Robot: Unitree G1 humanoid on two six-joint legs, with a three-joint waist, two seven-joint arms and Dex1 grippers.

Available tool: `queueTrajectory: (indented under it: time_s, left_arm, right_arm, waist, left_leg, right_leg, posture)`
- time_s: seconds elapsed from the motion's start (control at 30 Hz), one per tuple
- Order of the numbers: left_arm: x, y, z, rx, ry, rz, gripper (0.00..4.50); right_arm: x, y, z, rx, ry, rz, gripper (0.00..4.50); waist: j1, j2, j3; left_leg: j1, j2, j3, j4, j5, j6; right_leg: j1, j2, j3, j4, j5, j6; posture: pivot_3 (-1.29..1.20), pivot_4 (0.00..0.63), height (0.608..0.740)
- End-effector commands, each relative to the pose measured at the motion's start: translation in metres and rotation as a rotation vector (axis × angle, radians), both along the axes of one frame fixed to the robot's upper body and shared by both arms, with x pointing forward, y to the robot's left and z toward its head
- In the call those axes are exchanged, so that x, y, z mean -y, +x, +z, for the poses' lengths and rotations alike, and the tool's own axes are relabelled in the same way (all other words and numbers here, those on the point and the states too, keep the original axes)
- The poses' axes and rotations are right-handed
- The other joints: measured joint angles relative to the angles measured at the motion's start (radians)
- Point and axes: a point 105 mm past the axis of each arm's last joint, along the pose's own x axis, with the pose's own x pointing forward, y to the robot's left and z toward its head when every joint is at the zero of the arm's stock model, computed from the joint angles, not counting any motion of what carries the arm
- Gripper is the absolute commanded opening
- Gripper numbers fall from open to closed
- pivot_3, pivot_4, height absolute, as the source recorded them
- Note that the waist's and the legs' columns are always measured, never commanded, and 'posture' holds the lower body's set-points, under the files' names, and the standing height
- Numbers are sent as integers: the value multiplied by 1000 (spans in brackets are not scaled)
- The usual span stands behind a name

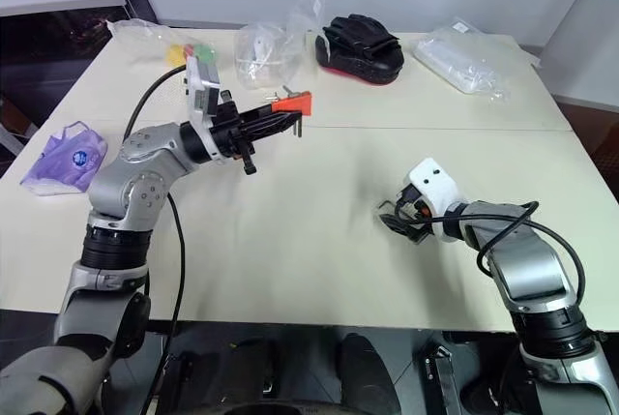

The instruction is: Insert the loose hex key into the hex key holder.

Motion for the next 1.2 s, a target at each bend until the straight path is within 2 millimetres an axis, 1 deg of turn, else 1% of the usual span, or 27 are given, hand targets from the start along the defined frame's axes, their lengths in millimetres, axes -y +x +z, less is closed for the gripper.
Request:
queueTrajectory:
  time_s: [0.03,0.13,0.2,0.23,0.27,0.3,0.37,0.43,0.5,0.57,0.6,0.67,0.7,0.8,0.87,0.97,1.0,1.03,1.07,1.13,1.17,1.2]
  left_arm:
    - [2,-6,9,39,-14,-7,0]
    - [2,-6,9,39,-14,-4,0]
    - [1,-6,9,37,-13,1,0]
    - [1,-6,9,37,-12,5,0]
    - [0,-6,9,37,-12,9,0]
    - [0,-6,9,37,-12,11,0]
    - [-1,-6,9,36,-12,14,0]
    - [-1,-6,8,35,-12,16,0]
    - [0,-6,8,33,-11,17,0]
    - [0,-7,8,32,-11,18,0]
    - [0,-7,8,31,-12,17,0]
    - [2,-6,8,34,-21,20,0]
    - [3,-5,9,33,-26,20,0]
    - [8,-1,9,29,-42,18,0]
    - [10,1,10,28,-49,18,0]
    - [15,6,10,29,-58,12,0]
    - [17,8,11,30,-60,9,0]
    - [17,9,11,31,-62,8,0]
    - [19,10,11,32,-64,7,0]
    - [20,12,12,34,-66,4,0]
    - [22,13,13,37,-69,1,0]
    - [23,13,14,40,-72,-1,0]
  right_arm:
    - [1,6,2,26,-14,5,4479]
    - [2,10,-2,15,-6,1,4479]
    - [0,13,-3,4,22,1,3975]
    - [-2,14,-4,1,34,2,3610]
    - [-3,16,-4,-3,47,-1,3078]
    - [-4,18,-4,-7,55,-7,2762]
    - [-4,21,-7,-22,67,-16,1949]
    - [-4,21,-10,-36,77,-20,892]
    - [-5,20,-11,-59,99,-28,33]
    - [-7,19,-11,-72,128,-42,33]
    - [-7,20,-7,-57,155,-60,33]
    - [-3,32,17,87,214,-154,33]
    - [-4,35,26,147,236,-161,33]
    - [-21,43,87,484,391,-158,33]
    - [-26,43,111,629,433,-157,33]
    - [-38,36,161,892,531,-157,33]
    - [-43,34,174,949,576,-152,33]
    - [-45,32,181,979,605,-147,33]
    - [-49,28,194,1052,632,-141,33]
    - [-55,23,212,1149,697,-131,33]
    - [-63,18,223,1200,763,-105,33]
    - [-73,15,228,1219,821,-82,33]
  waist:
    - [0,0,0]
    - [-2,0,0]
    - [-3,0,0]
    - [-3,0,0]
    - [-2,0,0]
    - [-2,0,0]
    - [-2,0,0]
    - [-1,0,0]
    - [0,0,0]
    - [0,0,0]
    - [0,0,0]
    - [-1,0,0]
    - [-2,0,0]
    - [-3,0,0]
    - [-4,0,0]
    - [-3,0,0]
    - [-3,0,0]
    - [-3,0,0]
    - [-2,0,0]
    - [-2,0,0]
    - [-3,0,0]
    - [-4,0,0]
  left_leg:
    - [0,0,0,0,0,0]
    - [0,0,0,0,0,0]
    - [0,0,0,0,0,0]
    - [0,0,0,0,0,0]
    - [0,0,0,0,0,0]
    - [0,0,0,0,0,0]
    - [0,0,0,0,0,0]
    - [0,0,0,0,0,0]
    - [0,0,0,0,0,0]
    - [0,0,0,0,0,0]
    - [0,0,0,0,0,0]
    - [0,0,0,0,0,0]
    - [0,0,0,0,0,0]
    - [0,0,0,0,0,0]
    - [0,0,0,-1,0,0]
    - [-1,0,0,-1,0,0]
    - [-1,0,0,-1,0,0]
    - [0,0,0,-1,0,0]
    - [0,0,0,-1,0,0]
    - [-1,0,0,-1,0,0]
    - [-1,0,0,-1,0,0]
    - [-1,0,0,-1,0,0]
  right_leg:
    - [0,0,0,0,0,0]
    - [0,0,0,0,0,0]
    - [0,0,0,0,0,0]
    - [0,0,0,0,0,0]
    - [0,0,0,0,0,0]
    - [0,0,0,0,0,0]
    - [0,0,0,0,0,0]
    - [0,0,0,0,0,0]
    - [0,0,0,0,0,0]
    - [1,0,0,0,0,0]
    - [1,0,0,0,0,0]
    - [1,0,0,0,0,0]
    - [0,0,0,0,0,0]
    - [-1,0,0,0,0,0]
    - [-1,0,0,0,0,0]
    - [-1,0,0,0,0,0]
    - [-1,0,0,0,0,0]
    - [-1,0,0,0,0,0]
    - [-1,0,0,0,0,0]
    - [-1,0,0,0,0,0]
    - [-2,-1,0,0,0,0]
    - [-2,0,0,0,0,0]
  posture:
    - [0,150,740]
    - [0,150,740]
    - [0,150,740]
    - [0,150,740]
    - [0,150,740]
    - [0,150,740]
    - [0,150,740]
    - [0,150,740]
    - [0,150,740]
    - [0,150,740]
    - [0,150,740]
    - [0,150,740]
    - [0,150,740]
    - [0,150,740]
    - [0,150,740]
    - [0,150,740]
    - [0,150,740]
    - [0,150,740]
    - [0,150,740]
    - [0,150,740]
    - [0,150,740]
    - [0,150,740]
